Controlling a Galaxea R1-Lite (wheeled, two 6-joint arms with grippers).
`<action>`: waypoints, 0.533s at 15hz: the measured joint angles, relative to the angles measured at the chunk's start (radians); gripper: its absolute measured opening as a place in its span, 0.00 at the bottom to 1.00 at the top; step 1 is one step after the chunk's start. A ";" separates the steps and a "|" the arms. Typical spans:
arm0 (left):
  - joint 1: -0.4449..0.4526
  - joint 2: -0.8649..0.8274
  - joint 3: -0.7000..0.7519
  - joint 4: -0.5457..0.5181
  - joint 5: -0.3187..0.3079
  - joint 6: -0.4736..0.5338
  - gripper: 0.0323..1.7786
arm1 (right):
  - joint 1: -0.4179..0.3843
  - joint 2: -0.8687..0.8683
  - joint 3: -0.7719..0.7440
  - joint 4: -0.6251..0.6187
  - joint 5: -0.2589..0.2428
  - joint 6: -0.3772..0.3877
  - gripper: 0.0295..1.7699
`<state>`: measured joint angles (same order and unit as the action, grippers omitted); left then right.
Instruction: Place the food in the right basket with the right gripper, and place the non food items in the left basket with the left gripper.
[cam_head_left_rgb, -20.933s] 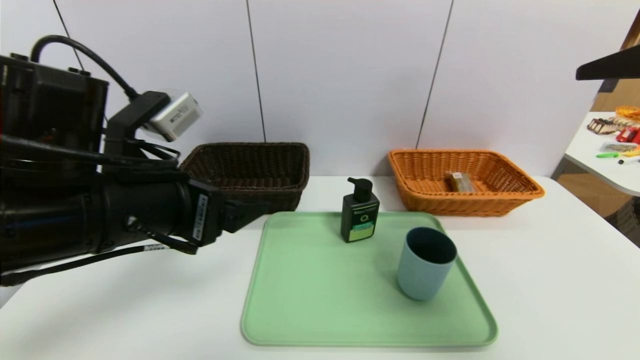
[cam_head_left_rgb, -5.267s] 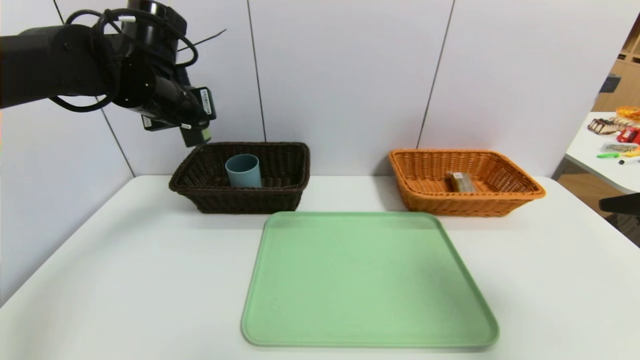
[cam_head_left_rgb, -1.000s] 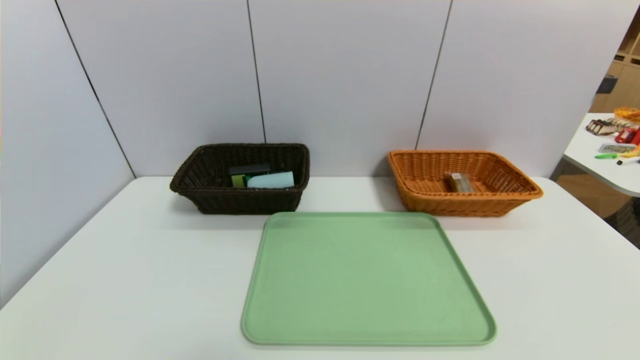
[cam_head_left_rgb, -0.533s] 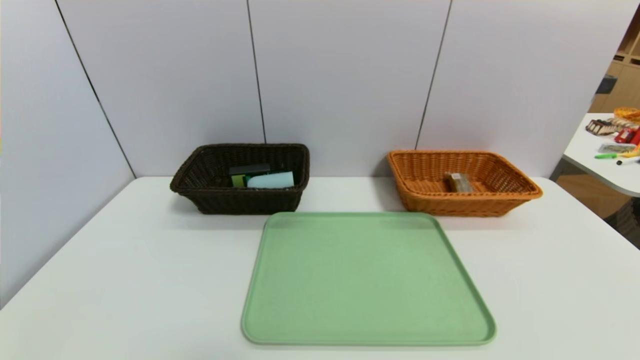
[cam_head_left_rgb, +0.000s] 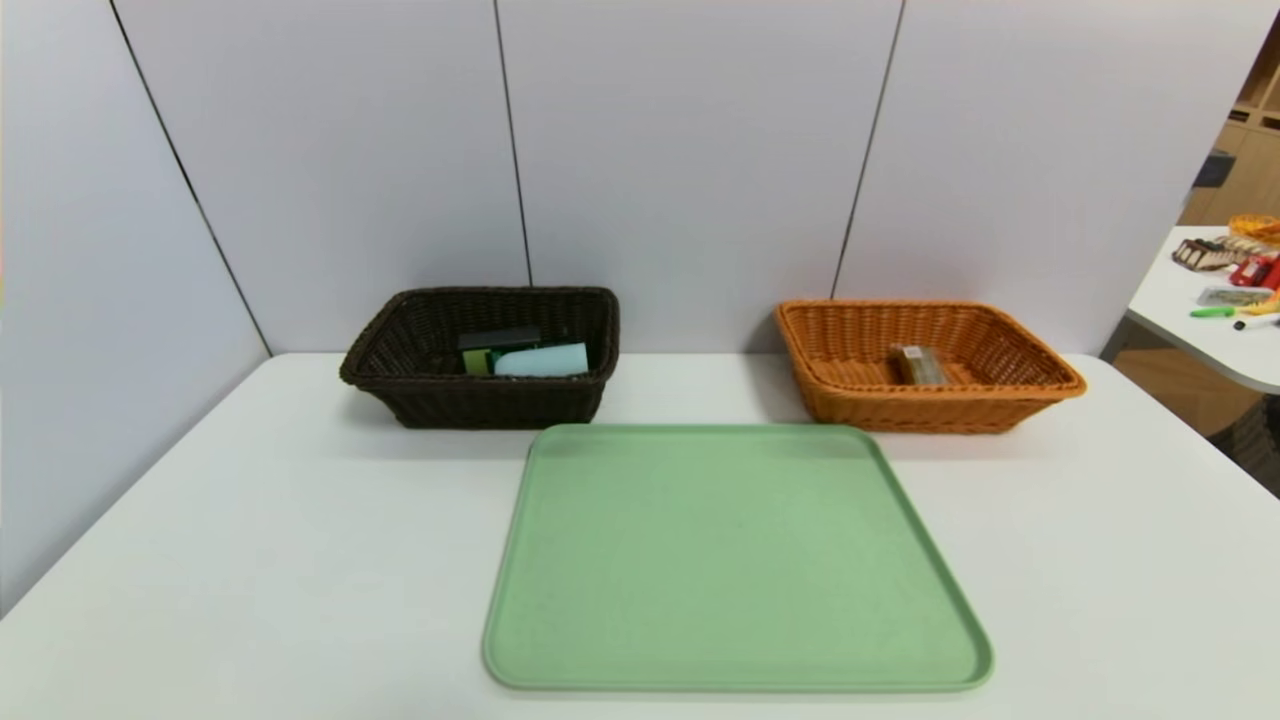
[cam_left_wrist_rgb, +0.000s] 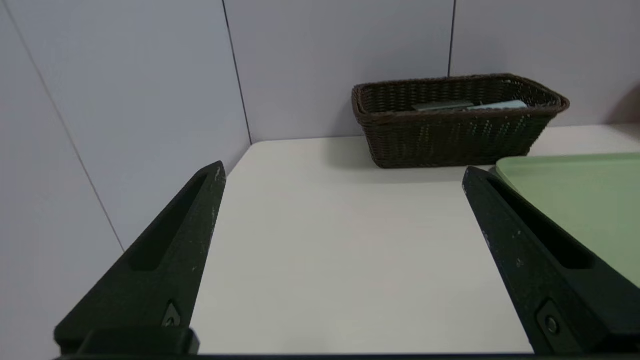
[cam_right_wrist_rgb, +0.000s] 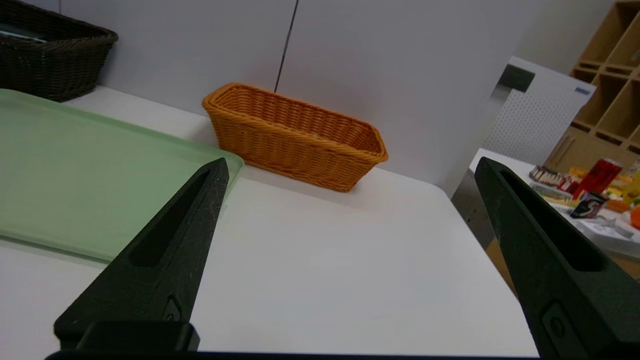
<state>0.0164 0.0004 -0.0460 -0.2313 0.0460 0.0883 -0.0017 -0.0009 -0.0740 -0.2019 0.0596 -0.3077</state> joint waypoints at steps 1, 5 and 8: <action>0.000 0.000 0.023 0.013 -0.009 -0.003 0.95 | 0.000 0.000 0.036 -0.061 0.005 -0.013 0.96; 0.000 -0.001 0.045 0.156 -0.022 -0.043 0.95 | 0.000 0.000 0.072 0.080 0.033 -0.012 0.96; 0.000 -0.002 0.046 0.231 -0.033 -0.079 0.95 | 0.000 0.000 0.073 0.123 0.005 0.024 0.96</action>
<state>0.0164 -0.0013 0.0000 0.0000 0.0130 0.0089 -0.0013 -0.0013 -0.0009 -0.0787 0.0645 -0.2838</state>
